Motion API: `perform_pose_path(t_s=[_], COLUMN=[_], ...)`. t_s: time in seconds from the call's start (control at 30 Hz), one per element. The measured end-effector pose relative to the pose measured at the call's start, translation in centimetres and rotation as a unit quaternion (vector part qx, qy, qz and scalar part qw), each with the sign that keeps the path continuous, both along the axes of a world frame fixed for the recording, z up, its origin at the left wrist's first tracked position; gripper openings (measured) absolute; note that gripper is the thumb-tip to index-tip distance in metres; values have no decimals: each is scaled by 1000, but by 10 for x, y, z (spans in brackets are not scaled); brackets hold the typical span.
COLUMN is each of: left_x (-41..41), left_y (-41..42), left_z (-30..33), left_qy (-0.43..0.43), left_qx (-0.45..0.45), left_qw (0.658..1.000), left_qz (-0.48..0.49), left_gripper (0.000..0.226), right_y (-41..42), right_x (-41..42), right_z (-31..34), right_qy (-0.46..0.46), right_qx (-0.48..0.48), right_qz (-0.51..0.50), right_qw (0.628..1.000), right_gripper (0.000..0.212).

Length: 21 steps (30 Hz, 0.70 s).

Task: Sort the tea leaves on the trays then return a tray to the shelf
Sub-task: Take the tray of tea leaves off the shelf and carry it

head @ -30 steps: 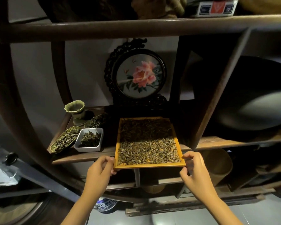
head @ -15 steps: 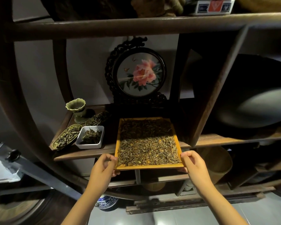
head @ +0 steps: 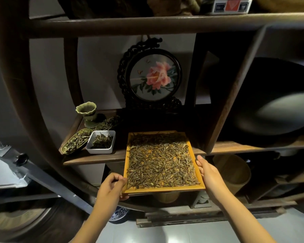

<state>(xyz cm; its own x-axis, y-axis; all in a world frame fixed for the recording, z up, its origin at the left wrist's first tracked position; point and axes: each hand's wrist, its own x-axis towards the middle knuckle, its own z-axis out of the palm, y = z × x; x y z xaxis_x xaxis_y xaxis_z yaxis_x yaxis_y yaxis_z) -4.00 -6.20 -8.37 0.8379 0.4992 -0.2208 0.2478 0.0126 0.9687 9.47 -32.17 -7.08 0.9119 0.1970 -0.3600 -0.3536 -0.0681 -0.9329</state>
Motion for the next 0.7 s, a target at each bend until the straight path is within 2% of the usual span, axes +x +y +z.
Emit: perform_pose_path(t_s=[0.3, 0.43, 0.53, 0.7], left_x=[31, 43, 43, 32], left_y=[7, 5, 1, -7], left_z=[0, 4, 6, 11], left_qy=[57, 50, 41, 21], left_qx=[4, 18, 37, 11], left_qw=[998, 998, 998, 999], left_qz=[15, 27, 35, 38], left_gripper=[31, 28, 29, 28], right_y=[16, 17, 18, 14], right_x=[11, 8, 8, 1], right_z=[9, 9, 9, 10], right_qy=[32, 32, 30, 47], right_qx=[-22, -8, -43, -47], right_qz=[-19, -30, -30, -32], right_qw=[999, 999, 998, 997], right_gripper=[31, 29, 33, 35])
